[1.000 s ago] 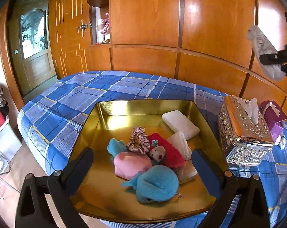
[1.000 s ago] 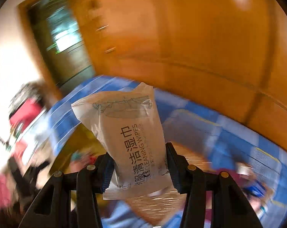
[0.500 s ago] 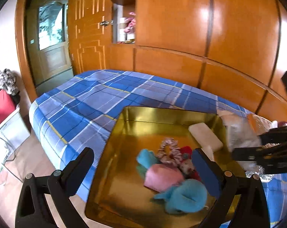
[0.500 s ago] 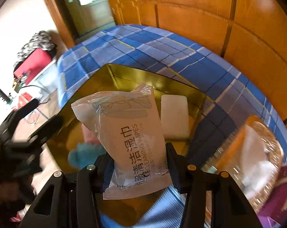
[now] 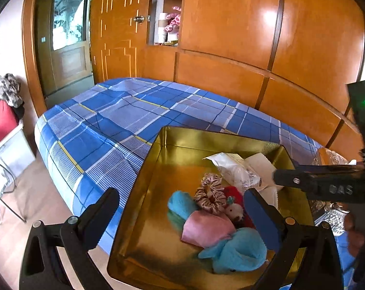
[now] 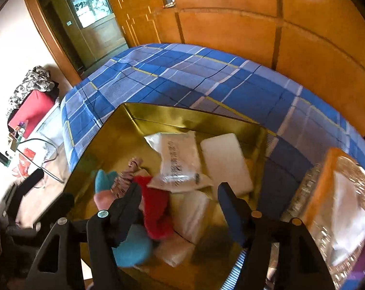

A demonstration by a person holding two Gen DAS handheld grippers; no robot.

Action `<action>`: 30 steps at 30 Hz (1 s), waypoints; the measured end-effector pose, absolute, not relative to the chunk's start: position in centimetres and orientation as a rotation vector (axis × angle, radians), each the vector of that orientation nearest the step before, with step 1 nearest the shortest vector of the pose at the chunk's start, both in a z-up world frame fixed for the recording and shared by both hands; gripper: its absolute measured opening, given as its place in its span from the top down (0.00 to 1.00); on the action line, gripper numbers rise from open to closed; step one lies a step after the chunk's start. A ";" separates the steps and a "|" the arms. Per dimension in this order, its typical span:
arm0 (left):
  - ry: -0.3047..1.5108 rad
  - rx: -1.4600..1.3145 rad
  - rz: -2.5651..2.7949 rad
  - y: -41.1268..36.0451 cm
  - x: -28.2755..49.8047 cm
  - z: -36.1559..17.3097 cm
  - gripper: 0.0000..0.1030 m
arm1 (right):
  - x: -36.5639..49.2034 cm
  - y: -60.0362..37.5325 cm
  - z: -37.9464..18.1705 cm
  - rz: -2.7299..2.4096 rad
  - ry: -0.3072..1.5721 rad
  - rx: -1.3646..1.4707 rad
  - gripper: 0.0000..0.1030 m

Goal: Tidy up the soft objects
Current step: 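Lift the white wipes pack with the right tool and release it into the gold tray, then withdraw both tools from the tray toward the remaining items on the bed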

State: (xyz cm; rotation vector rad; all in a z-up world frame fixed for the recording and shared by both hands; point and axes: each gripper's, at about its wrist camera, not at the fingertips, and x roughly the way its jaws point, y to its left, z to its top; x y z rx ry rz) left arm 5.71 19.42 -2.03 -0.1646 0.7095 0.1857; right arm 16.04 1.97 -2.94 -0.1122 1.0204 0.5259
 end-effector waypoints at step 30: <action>0.674 -0.048 0.031 13.0 3.8 -0.6 0.00 | 4.6 -11.2 5.3 0.205 0.620 -0.169 0.35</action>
